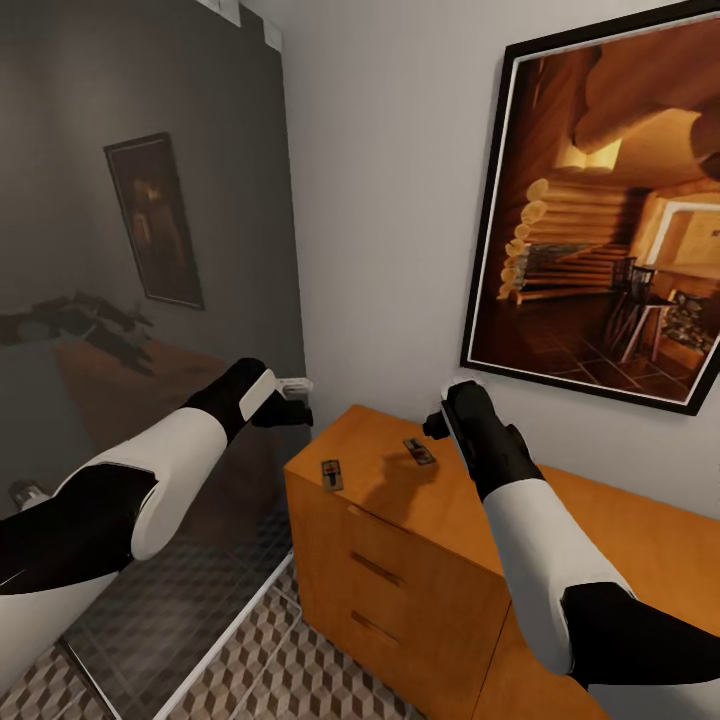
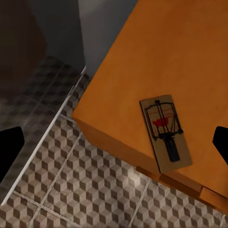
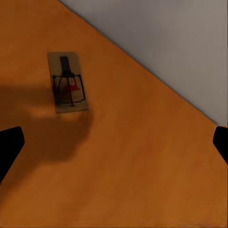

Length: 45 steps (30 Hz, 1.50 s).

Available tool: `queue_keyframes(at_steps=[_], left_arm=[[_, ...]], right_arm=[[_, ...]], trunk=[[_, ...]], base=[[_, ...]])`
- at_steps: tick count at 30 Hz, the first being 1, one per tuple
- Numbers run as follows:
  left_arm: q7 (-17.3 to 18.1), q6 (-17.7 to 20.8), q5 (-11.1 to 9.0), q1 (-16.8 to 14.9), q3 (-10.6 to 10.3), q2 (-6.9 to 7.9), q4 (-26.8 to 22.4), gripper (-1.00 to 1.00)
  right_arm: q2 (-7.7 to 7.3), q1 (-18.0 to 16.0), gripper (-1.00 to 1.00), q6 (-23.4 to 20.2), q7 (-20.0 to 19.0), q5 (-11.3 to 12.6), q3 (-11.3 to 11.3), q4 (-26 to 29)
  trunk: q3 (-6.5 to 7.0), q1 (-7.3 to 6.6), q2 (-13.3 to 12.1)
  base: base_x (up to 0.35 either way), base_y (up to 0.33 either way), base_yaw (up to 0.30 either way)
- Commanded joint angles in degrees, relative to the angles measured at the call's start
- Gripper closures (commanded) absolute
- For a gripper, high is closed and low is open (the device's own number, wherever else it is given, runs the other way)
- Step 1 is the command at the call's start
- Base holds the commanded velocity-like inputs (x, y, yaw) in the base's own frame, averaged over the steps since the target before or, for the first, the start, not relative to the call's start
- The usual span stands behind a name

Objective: Take the four mousetraps from the cabinet in the bathroom and place them on the bathroom floor. Make sure all four end up on the same floor surface, and ensure that at least two of them are either under or directly next to the same bathroom sink.

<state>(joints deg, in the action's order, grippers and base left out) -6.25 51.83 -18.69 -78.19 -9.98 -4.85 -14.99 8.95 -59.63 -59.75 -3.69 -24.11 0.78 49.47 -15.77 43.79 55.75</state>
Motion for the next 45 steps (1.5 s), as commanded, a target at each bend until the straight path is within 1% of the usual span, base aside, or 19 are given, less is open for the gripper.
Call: queue_keyframes(at_steps=[1, 5, 13, 25, 36, 42, 45], left_arm=[[-0.5, 0.0, -0.6, 0.0, -0.3, 0.02, 0.2, -1.00], [-0.3, -1.4, -0.6, 0.0, -0.3, 0.00, 1.2, -1.00], [-0.1, -2.3, -0.6, 0.0, -0.3, -0.06, 1.8, -1.00], [-0.3, -2.4, -0.4, 0.0, -0.4, -0.07, 1.8, -1.00], [-0.6, -2.4, -0.3, 0.0, -0.4, -0.19, 1.5, -1.00], [-0.6, -2.4, -0.3, 0.0, -0.3, -0.48, 1.6, -1.00], [-0.7, -2.5, -0.2, 0.0, -0.3, -0.76, 1.6, -1.00]], right_arm=[[-0.02, -0.1, -1.00, -0.3, -0.6, -0.6, 0.0, -1.3], [-0.16, -0.3, -1.00, -0.3, -1.9, -0.6, -0.1, -5.9], [-0.38, -1.8, -1.00, -0.3, -3.3, -0.5, -0.1, -8.3], [-0.42, -2.4, -1.00, -0.3, -3.7, -0.6, -0.2, -8.3], [-0.48, -2.5, -1.00, -0.3, -4.1, -0.5, -0.3, -6.0], [-0.45, -3.8, -1.00, -0.3, -4.2, -0.4, -0.4, -5.8], [-0.47, -4.6, -1.00, -0.3, -4.2, -0.3, -1.2, -5.9]], trunk=[[-0.08, 0.01, 0.1], [-0.08, 0.01, 0.1], [-0.08, 0.01, 0.1], [-0.08, 0.01, 0.1], [-0.08, 0.01, 0.1], [-0.08, 0.01, 0.1], [-0.08, 0.01, 0.1]], base=[[0.000, 0.000, 0.000], [0.000, 0.000, 0.000], [0.000, 0.000, 0.000], [0.000, 0.000, 0.000], [0.000, 0.000, 0.000], [0.000, 0.000, 0.000], [0.000, 0.000, 0.000]])
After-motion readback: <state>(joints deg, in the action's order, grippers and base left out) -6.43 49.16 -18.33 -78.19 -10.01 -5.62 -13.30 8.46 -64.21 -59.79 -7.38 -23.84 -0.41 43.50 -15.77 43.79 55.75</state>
